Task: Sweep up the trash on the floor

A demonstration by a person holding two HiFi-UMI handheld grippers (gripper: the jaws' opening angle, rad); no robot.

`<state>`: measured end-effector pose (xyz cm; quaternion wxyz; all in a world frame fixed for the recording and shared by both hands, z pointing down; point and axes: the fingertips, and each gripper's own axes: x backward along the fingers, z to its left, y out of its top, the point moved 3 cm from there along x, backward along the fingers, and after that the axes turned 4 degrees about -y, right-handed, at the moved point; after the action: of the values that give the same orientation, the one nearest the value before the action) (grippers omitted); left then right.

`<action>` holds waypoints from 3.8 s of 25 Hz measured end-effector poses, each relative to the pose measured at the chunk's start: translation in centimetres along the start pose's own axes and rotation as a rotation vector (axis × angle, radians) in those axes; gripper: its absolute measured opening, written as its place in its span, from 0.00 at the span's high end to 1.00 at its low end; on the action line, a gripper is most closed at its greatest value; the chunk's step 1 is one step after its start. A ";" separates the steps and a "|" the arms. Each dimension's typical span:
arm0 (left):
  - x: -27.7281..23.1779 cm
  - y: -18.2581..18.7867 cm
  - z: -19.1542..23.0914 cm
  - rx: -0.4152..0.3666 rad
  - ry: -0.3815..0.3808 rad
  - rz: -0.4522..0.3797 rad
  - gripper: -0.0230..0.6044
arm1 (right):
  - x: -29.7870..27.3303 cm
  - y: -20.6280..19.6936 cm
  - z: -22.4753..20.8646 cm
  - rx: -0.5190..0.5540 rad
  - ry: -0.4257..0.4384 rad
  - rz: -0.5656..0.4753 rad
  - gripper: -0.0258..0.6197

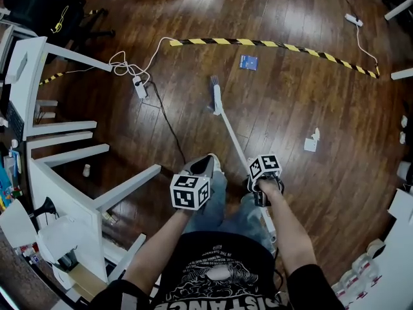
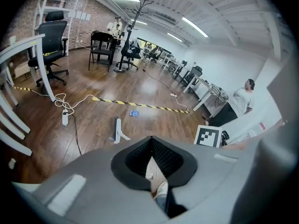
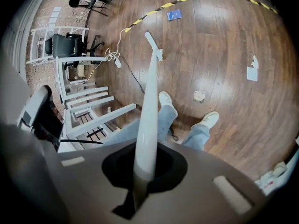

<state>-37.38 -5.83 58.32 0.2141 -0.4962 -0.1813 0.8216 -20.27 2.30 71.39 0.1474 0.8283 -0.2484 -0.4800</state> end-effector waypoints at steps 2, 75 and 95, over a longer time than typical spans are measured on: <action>-0.4 -0.5 -1.4 -0.010 -0.004 0.004 0.96 | 0.4 -0.9 -1.5 0.010 -0.024 -0.003 0.96; -13.3 -2.3 -31.2 -0.315 -0.263 0.126 0.96 | 11.8 -17.9 -23.9 -0.314 0.042 -0.288 0.96; -15.5 16.4 -8.8 -0.204 -0.158 0.102 0.96 | 16.2 13.9 -2.3 -0.153 0.088 -0.239 0.96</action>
<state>-25.91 -27.16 57.50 0.1056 -0.4580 -0.2544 0.8452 -15.28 -18.22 67.57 0.1627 0.8587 -0.1038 -0.4748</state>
